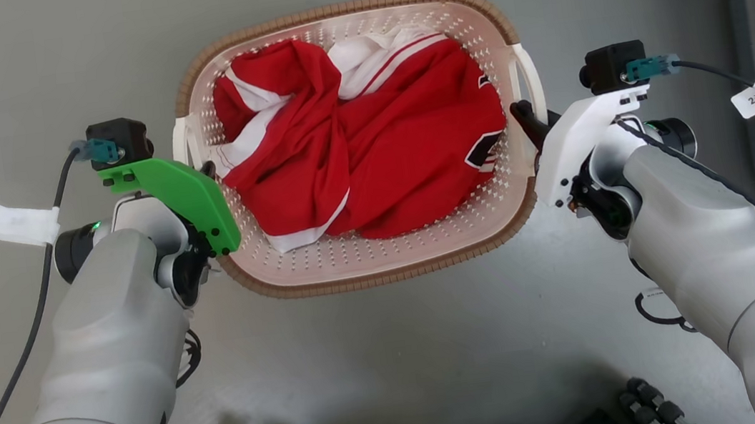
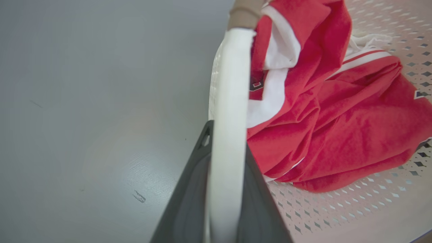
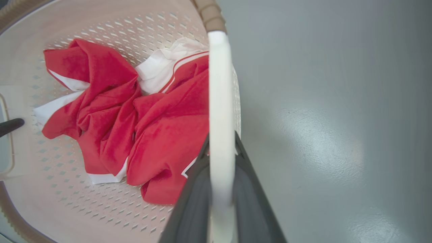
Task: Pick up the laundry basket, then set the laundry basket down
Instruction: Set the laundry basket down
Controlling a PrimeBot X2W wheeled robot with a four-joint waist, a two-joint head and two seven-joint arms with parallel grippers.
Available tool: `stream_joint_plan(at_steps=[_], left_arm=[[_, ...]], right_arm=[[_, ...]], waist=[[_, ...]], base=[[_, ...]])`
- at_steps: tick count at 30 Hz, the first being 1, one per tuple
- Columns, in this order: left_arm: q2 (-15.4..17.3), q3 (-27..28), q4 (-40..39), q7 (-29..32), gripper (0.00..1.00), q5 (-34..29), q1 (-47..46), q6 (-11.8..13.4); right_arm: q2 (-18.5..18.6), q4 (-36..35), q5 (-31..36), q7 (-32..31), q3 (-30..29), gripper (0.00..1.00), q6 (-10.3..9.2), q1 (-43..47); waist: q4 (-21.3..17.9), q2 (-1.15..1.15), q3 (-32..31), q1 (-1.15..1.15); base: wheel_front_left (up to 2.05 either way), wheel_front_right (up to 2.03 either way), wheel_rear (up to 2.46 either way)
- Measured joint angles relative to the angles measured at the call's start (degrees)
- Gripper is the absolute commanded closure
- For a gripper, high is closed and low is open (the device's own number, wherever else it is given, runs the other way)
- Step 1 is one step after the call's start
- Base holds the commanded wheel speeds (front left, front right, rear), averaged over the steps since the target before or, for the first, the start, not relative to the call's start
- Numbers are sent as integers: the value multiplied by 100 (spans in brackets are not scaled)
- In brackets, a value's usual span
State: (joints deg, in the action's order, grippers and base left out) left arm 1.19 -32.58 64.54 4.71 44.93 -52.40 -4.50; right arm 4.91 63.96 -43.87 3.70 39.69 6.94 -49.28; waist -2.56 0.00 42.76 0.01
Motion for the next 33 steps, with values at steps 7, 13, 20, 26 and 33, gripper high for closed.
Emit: stream_joint_plan(at_steps=[7,13,20,26,33], left_arm=[[-20,-66,25,-288,100,-46,-117,0],[-33,-87,86,-543,100,-96,-250,-2],[-64,-84,141,-787,100,-103,-300,-38],[-77,-85,209,-905,100,-103,-313,-59],[-97,-58,338,-977,60,-78,-395,-129]], right_arm=[[12,74,116,268,20,100,-3,-138],[14,133,169,494,33,100,-9,-281],[14,198,200,693,4,100,-45,-375],[-11,267,200,755,0,100,-43,-437],[-49,374,164,735,87,27,-23,-452]], waist=[[21,0,408,0],[24,0,660,0],[28,0,852,0],[34,0,907,-1],[32,0,912,-1]], base=[[0,0,0],[0,0,0],[0,0,0],[0,0,0],[0,0,0]])
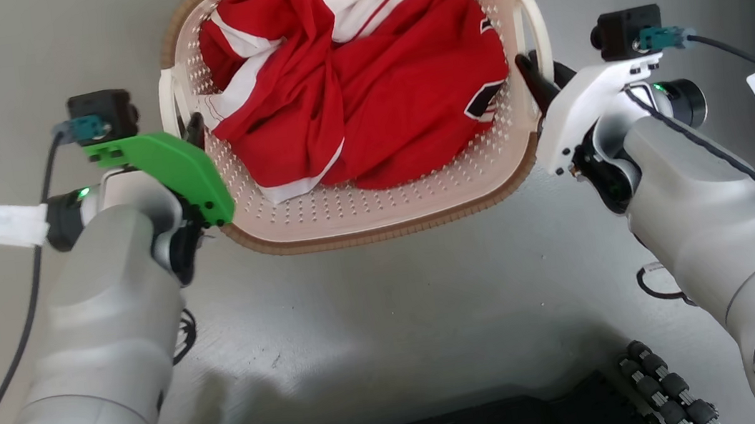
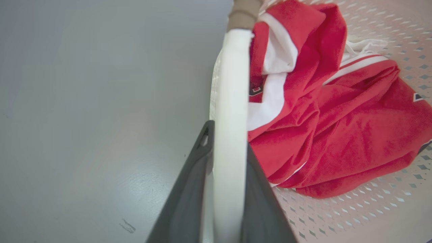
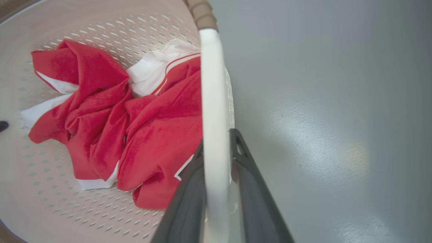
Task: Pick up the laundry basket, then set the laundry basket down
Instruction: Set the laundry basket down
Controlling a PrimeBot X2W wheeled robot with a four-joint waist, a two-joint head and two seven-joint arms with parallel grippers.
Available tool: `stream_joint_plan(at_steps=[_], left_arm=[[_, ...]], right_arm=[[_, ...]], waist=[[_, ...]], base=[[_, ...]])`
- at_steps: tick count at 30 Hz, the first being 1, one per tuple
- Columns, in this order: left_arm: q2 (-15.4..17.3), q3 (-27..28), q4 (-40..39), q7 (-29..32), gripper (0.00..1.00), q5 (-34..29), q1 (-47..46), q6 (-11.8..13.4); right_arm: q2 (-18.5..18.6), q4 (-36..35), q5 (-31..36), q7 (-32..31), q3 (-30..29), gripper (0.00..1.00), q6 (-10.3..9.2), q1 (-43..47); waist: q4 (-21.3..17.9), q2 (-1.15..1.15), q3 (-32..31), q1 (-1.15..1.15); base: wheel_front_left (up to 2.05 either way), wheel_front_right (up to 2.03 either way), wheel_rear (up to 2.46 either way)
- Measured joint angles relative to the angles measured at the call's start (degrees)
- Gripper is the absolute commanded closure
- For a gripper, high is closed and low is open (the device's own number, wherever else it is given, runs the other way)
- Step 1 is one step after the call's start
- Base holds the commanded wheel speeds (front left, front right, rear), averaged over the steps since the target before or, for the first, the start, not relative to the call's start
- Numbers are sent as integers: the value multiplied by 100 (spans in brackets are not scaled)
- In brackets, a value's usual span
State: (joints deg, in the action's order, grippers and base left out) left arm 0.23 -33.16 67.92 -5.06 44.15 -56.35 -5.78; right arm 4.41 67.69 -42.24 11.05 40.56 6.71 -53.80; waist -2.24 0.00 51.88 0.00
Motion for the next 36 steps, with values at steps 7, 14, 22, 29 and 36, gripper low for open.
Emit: stream_joint_plan(at_steps=[7,14,22,29,36], left_arm=[[105,10,68,-13,0,5,-8,-2],[94,-2,202,-66,0,54,-4,-48],[94,-73,222,-416,0,34,51,-51],[93,-196,277,-658,0,-22,466,-78],[94,-215,300,-768,0,-23,754,-85]], right_arm=[[96,97,-7,1,52,0,0,4],[92,145,-8,36,73,0,4,27],[80,153,-7,155,116,0,34,123],[62,149,-4,248,176,0,34,432],[60,116,-7,289,135,0,34,698]], waist=[[11,0,-9,0],[20,0,-142,0],[11,0,-471,0],[-3,0,-900,0],[-12,0,-1343,0]], base=[[0,0,0],[0,0,0],[0,0,0],[0,0,0],[0,0,0]])
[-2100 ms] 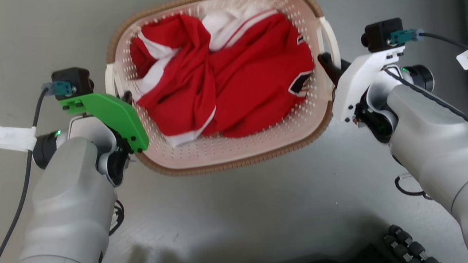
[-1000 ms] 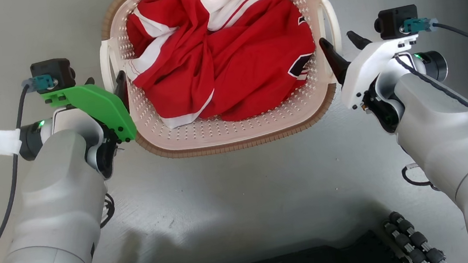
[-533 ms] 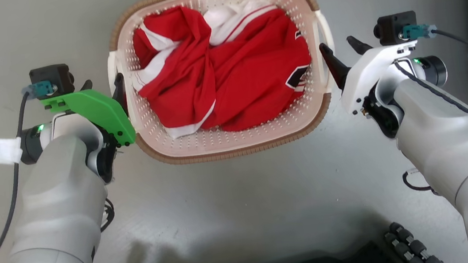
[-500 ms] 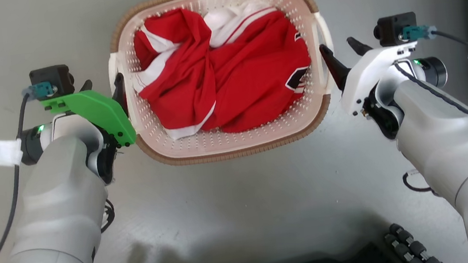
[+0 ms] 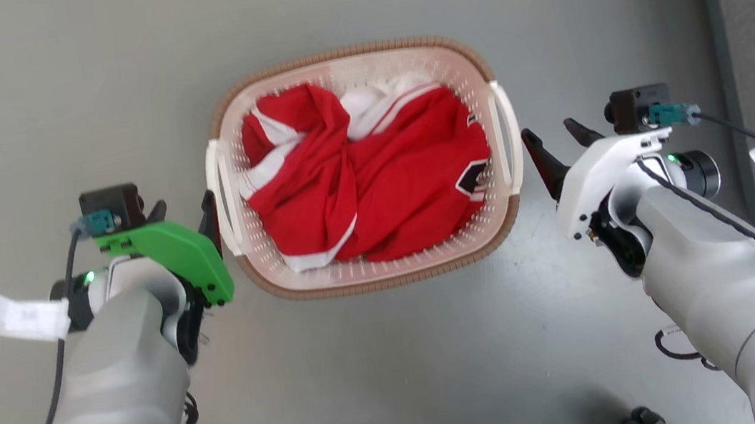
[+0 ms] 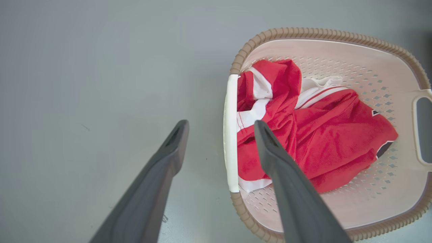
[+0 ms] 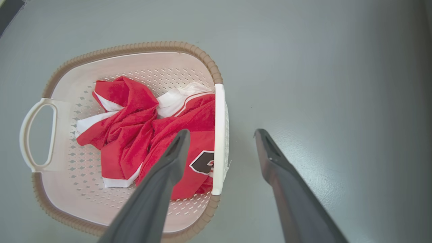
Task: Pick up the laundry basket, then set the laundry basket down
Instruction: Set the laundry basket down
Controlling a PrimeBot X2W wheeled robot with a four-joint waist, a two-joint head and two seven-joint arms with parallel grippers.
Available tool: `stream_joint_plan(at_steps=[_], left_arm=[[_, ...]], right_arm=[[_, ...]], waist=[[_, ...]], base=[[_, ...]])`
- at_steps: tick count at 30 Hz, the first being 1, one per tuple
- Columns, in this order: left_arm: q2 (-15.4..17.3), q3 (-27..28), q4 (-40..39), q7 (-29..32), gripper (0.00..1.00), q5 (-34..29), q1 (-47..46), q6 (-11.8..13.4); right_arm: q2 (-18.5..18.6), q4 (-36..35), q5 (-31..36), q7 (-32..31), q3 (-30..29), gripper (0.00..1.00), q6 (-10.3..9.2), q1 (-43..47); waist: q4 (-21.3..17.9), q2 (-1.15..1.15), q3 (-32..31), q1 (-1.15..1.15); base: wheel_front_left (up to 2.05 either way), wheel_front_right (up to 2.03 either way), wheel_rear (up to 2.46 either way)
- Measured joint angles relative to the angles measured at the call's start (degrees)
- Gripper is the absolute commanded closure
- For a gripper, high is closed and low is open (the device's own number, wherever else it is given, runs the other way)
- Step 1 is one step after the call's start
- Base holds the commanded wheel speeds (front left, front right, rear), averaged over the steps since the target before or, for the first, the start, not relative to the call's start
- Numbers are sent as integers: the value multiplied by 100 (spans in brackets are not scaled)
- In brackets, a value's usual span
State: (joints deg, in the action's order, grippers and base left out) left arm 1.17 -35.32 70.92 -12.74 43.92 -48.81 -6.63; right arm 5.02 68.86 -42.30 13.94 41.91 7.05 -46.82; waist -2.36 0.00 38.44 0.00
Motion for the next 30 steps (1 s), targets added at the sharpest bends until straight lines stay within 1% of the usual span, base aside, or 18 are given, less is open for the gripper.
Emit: stream_joint_plan(at_steps=[5,9,15,18,24,30], left_arm=[[0,-7,-55,-100,0,0,207,-18],[-1,-1,-169,-148,0,-1,287,-18],[1,47,-483,-152,0,-42,317,-14],[37,240,-935,-152,0,-157,311,121],[279,553,-1805,-152,0,-431,322,404],[455,795,-2693,-168,0,-884,587,714]], right_arm=[[40,-127,-2,42,-130,0,1,157],[154,-554,1,42,-376,0,-24,188],[283,-1134,134,42,-668,0,-247,371],[371,-1428,269,42,-801,0,-335,514],[504,-2089,563,48,-1105,0,-573,749],[599,-2754,886,48,-1407,0,-767,1094]], waist=[[-1,0,-389,0],[2,0,-706,0],[15,0,-1147,0],[26,0,-1347,0],[52,0,-1702,0],[60,0,-2021,0]], base=[[0,0,0],[0,0,0],[0,0,0],[0,0,0],[0,0,0],[0,0,0]])
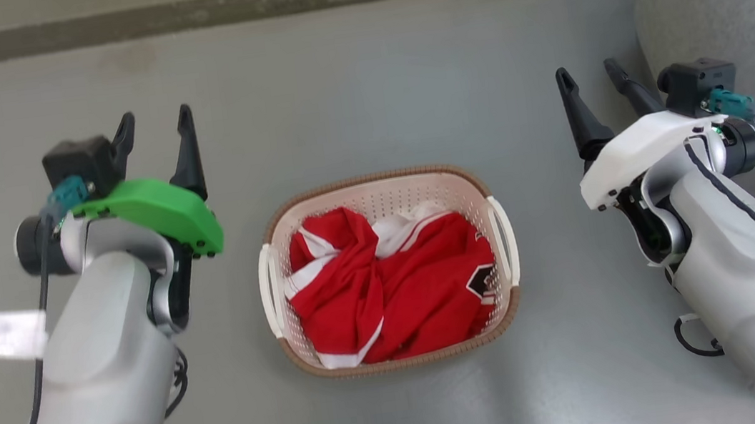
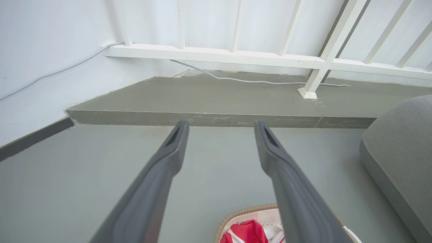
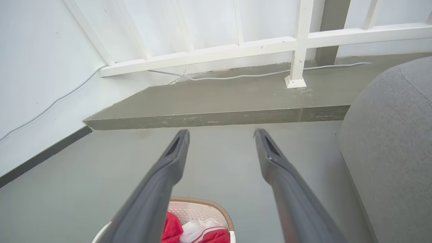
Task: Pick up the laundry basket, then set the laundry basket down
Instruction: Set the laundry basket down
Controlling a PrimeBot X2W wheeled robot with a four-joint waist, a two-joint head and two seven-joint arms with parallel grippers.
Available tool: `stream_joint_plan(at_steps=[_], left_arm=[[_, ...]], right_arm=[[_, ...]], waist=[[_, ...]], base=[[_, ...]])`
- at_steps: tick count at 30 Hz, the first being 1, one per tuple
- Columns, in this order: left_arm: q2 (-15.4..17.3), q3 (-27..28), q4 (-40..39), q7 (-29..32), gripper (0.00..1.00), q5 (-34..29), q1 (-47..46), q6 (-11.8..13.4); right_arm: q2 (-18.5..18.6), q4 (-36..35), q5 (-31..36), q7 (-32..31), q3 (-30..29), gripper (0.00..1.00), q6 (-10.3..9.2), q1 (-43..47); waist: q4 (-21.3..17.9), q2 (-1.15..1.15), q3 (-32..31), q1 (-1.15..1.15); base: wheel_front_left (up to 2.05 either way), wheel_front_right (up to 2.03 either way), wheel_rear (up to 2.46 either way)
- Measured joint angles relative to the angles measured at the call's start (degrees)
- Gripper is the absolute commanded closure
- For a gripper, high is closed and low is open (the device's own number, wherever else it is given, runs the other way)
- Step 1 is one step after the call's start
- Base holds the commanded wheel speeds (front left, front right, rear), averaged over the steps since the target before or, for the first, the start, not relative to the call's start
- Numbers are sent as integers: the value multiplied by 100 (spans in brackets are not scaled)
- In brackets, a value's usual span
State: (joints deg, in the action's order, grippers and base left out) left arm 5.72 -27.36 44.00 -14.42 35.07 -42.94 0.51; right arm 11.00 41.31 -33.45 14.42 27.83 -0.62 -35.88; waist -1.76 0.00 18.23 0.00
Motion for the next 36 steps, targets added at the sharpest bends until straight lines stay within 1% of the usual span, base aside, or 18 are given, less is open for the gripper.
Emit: stream_joint_plan(at_steps=[3,7,10,12,14,18,21,22,29,31,36], left_arm=[[79,104,-390,0,0,-201,290,147],[122,149,-967,0,0,-538,753,356],[130,175,-1294,-1,0,-652,1048,414],[145,182,-1489,-1,0,-813,1216,431],[159,207,-1674,-1,0,-855,1380,456],[182,302,-1991,-1,0,-904,1752,486],[185,352,-2237,-1,0,-905,2029,505],[186,353,-2292,-1,0,-907,2103,505],[266,424,-2564,-1,0,-1091,2749,560],[264,423,-2639,-1,0,-1125,2897,561],[272,488,-2797,-1,0,-1170,3231,609]], right_arm=[[14,-342,204,0,-148,0,-67,170],[99,-868,471,1,-397,0,-272,465],[155,-1134,620,1,-530,0,-314,692],[166,-1296,694,1,-594,0,-360,843],[165,-1454,779,1,-658,0,-405,994],[162,-1713,900,1,-748,0,-412,1285],[155,-1885,953,1,-824,0,-468,1536],[155,-1934,985,1,-850,0,-501,1617],[96,-2185,1114,1,-904,0,-516,2210],[82,-2254,1168,1,-945,0,-555,2387],[65,-2410,1204,1,-1010,0,-557,2686]], waist=[[-7,0,-154,0],[-30,0,-399,0],[-42,0,-542,0],[-46,0,-636,0],[-46,0,-727,0],[-43,0,-906,0],[-37,0,-1027,0],[-34,0,-1064,0],[-32,0,-1280,0],[-34,0,-1341,0],[-42,0,-1468,0]], base=[[0,0,0],[0,0,0],[0,0,0],[0,0,0],[0,0,0],[0,0,0],[0,0,0],[0,0,0],[0,0,0],[0,0,0],[0,0,0]])
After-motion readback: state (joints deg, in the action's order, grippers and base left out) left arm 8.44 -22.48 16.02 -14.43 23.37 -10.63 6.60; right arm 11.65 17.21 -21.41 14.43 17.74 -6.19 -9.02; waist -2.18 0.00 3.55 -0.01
